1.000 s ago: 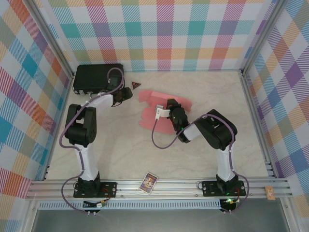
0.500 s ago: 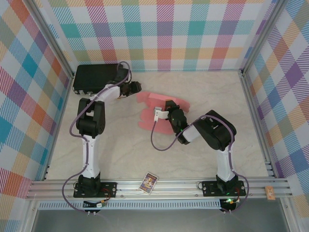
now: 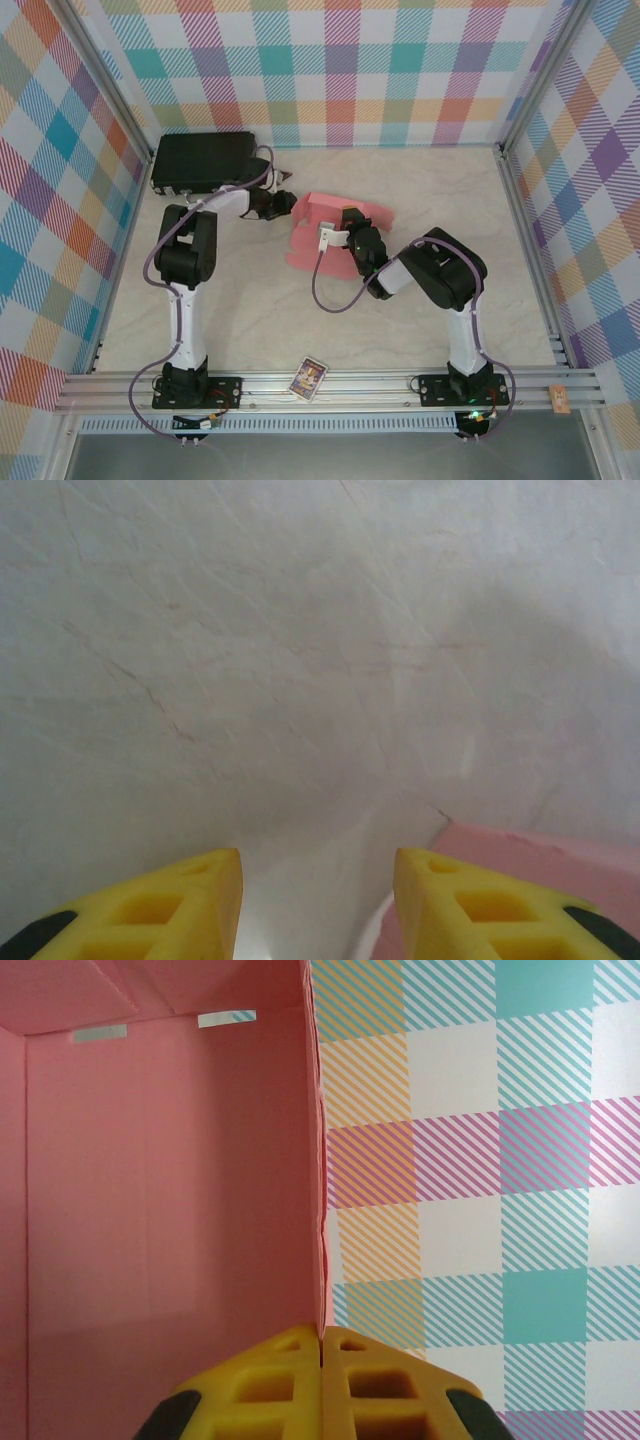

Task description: Fold the paper box

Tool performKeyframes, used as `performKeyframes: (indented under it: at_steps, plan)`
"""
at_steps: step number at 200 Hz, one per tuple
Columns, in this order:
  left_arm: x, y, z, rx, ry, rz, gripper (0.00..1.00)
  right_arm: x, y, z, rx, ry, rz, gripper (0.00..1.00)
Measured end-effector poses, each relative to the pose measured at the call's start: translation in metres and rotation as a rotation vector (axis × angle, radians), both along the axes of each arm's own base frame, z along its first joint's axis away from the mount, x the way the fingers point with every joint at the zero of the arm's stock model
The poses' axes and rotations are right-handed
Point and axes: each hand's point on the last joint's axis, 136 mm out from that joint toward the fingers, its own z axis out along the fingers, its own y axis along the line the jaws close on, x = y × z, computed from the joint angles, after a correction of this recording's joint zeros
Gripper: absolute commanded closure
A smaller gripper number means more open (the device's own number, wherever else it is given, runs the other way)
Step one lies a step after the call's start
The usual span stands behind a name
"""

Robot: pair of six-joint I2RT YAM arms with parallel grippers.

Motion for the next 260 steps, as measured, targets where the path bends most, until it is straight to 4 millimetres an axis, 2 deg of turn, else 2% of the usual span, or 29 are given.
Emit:
performKeyframes:
  at_steps: [36, 79, 146, 166, 185, 210, 260]
  plan:
    - [-0.012, -0.007, 0.015, -0.042, -0.03, -0.051, 0.56, 0.0, 0.0, 0.0, 0.0, 0.0, -0.001, 1.0]
    - [-0.017, -0.015, 0.017, -0.066, -0.053, -0.095, 0.56, 0.0, -0.001, 0.0, -0.003, -0.001, -0.007, 1.0]
    - [-0.018, -0.003, 0.023, 0.007, -0.074, -0.058, 0.54, 0.006, 0.0, -0.001, -0.015, -0.021, -0.026, 1.0]
    - [-0.02, 0.002, 0.03, 0.017, -0.084, -0.032, 0.49, 0.007, 0.0, -0.001, -0.018, -0.024, -0.03, 1.0]
    - [-0.028, 0.003, 0.041, -0.001, -0.095, -0.027, 0.48, 0.007, 0.0, -0.001, -0.021, -0.025, -0.031, 1.0]
    - [-0.03, -0.002, 0.051, -0.043, -0.11, -0.047, 0.48, 0.008, 0.0, -0.001, -0.02, -0.026, -0.034, 1.0]
    - [-0.038, -0.012, 0.054, -0.112, -0.087, -0.085, 0.51, 0.01, 0.001, 0.0, -0.02, -0.027, -0.04, 1.0]
